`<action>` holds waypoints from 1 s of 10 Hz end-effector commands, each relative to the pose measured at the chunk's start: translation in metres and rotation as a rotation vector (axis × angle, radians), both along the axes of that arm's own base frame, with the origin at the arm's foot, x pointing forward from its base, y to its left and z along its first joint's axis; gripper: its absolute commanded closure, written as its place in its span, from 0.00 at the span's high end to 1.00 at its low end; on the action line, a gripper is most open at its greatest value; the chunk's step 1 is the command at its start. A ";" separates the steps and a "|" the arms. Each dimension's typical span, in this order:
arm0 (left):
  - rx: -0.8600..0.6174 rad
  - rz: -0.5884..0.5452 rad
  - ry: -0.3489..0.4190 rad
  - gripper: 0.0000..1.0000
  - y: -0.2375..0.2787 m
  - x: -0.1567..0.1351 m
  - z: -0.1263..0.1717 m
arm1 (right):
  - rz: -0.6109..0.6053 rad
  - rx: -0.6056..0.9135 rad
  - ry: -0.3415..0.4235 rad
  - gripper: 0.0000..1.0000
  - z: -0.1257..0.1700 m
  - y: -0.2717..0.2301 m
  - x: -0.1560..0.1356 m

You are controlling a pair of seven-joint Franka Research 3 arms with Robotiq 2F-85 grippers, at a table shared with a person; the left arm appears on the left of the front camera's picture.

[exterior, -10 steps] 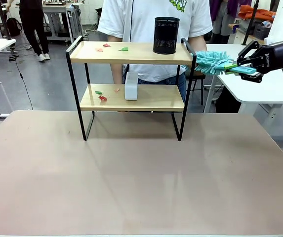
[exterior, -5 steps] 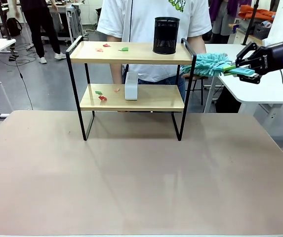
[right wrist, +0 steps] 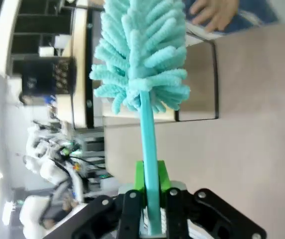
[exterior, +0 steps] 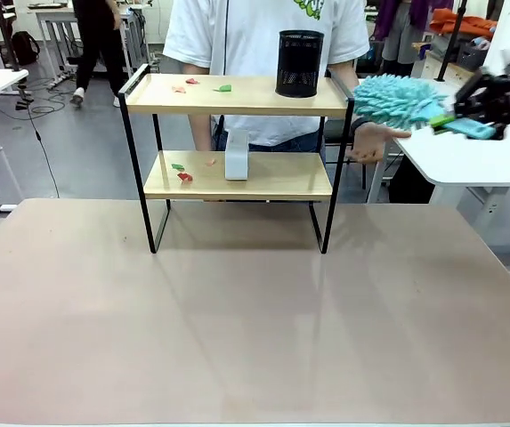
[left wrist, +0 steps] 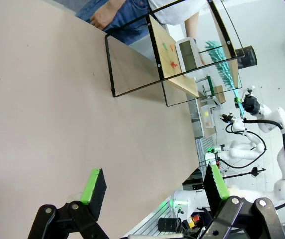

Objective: Clean the shelf.
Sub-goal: Pick up the Duster from the human.

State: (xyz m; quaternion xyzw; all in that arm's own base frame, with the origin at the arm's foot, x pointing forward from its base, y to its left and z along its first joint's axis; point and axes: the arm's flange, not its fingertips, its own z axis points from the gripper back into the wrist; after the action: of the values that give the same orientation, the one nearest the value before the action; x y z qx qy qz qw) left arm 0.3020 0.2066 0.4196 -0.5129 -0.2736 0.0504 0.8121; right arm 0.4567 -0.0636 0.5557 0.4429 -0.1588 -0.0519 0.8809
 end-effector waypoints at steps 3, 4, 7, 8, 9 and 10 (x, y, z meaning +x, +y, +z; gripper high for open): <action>-0.011 -0.003 -0.038 1.00 -0.002 0.000 -0.001 | 0.245 -0.103 -0.214 0.00 0.033 -0.058 -0.127; -0.011 -0.003 -0.038 1.00 -0.002 0.000 -0.001 | 0.337 -0.149 -0.245 0.00 0.030 -0.077 -0.153; -0.011 -0.003 -0.038 1.00 -0.002 0.000 -0.001 | 0.547 -0.236 -0.306 0.00 0.004 -0.103 -0.191; -0.011 -0.003 -0.038 1.00 -0.002 0.000 -0.001 | 0.587 -0.271 -0.301 0.00 -0.008 -0.101 -0.193; -0.011 -0.003 -0.038 1.00 -0.002 0.000 -0.001 | 0.629 -0.277 -0.293 0.00 -0.021 -0.095 -0.190; -0.011 -0.003 -0.038 1.00 -0.002 0.000 -0.001 | 0.638 -0.280 -0.275 0.00 -0.027 -0.091 -0.186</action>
State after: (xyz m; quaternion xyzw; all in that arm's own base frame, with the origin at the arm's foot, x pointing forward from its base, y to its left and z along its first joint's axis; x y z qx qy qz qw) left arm 0.3014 0.2069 0.4196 -0.5130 -0.2740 0.0507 0.8119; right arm 0.2642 -0.1588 0.5358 0.3583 -0.1357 0.2952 0.8752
